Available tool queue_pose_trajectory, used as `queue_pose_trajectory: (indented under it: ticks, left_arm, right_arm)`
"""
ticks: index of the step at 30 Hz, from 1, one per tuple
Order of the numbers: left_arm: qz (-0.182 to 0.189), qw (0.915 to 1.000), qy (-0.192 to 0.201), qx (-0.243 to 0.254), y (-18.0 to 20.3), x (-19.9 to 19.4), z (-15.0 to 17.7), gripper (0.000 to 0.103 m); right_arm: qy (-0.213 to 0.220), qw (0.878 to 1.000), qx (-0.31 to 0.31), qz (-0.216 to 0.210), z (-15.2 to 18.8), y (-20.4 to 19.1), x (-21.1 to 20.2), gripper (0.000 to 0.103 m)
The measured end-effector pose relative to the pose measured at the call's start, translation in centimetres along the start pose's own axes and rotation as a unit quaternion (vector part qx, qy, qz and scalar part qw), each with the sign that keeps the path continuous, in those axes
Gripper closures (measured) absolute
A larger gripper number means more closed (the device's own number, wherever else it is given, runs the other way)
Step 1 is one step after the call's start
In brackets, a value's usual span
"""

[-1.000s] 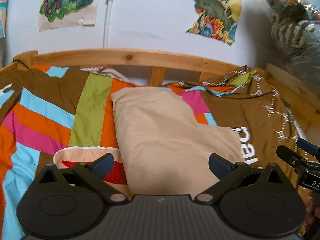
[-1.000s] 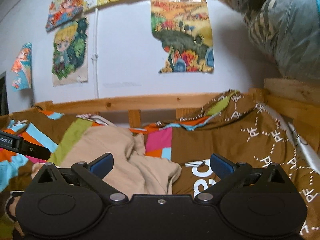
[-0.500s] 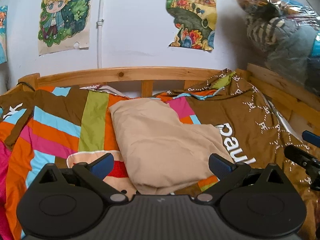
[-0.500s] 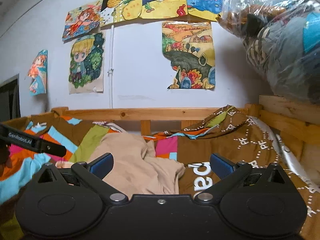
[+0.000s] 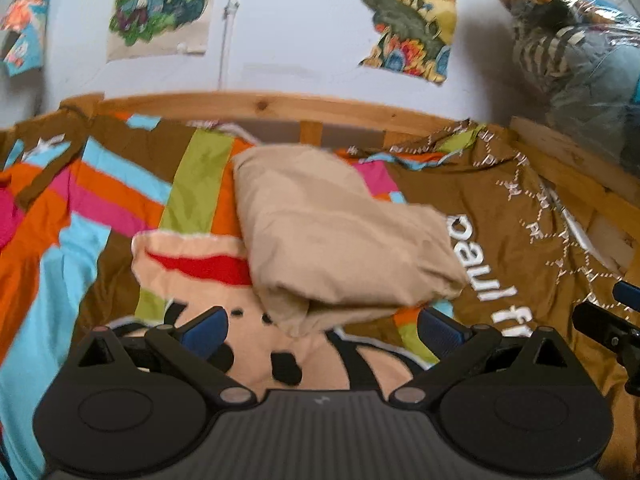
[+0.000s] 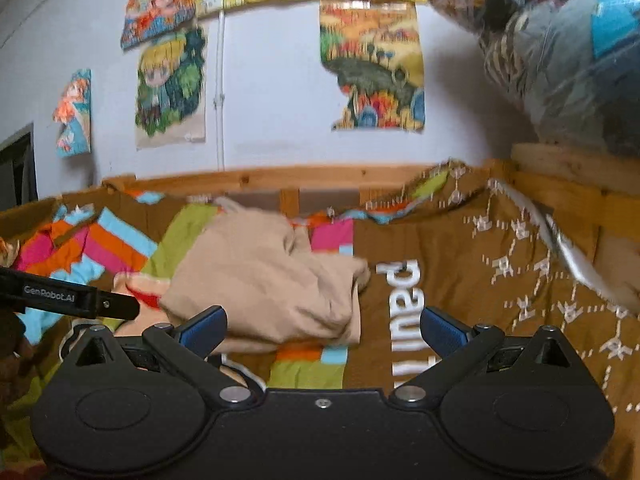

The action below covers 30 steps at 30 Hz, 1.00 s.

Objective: Fold large clothes

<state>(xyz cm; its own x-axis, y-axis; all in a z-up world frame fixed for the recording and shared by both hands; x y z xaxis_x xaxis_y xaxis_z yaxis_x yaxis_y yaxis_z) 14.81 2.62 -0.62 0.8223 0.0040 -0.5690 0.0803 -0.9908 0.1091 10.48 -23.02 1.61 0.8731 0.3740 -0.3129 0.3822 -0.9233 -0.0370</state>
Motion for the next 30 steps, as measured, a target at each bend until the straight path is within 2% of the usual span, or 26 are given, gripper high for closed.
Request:
queue_pose_trajectory:
  ticks: [4, 9, 30]
  left_arm:
    - [-0.009, 0.9996, -0.024, -0.006, -0.5, 0.6, 1.2, 0.001]
    - [-0.019, 0.999, -0.036, -0.017, -0.9, 1.2, 2.2, 0.001]
    - [-0.022, 0.9995, -0.023, 0.003, -0.4, 0.7, 2.2, 0.001]
  right_arm:
    - [-0.029, 0.999, 0.015, -0.01, 1.5, 0.0, 0.7, 0.001]
    - [-0.031, 0.999, 0.02, -0.003, 1.8, 0.2, 0.9, 0.001]
    - [-0.036, 0.999, 0.03, 0.003, 1.8, 0.6, 0.8, 0.001]
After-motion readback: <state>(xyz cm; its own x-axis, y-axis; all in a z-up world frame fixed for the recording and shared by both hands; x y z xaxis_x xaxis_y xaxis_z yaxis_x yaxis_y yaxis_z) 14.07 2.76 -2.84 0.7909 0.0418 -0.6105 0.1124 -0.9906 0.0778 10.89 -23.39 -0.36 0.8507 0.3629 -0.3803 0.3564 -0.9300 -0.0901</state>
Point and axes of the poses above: each gripper's, at about its wrist camera, not at the fingertips, and x roughly the way its jaws point, y to its right, z to its underside, the point moved 6 cm from there along x, roughly the way its jaws point
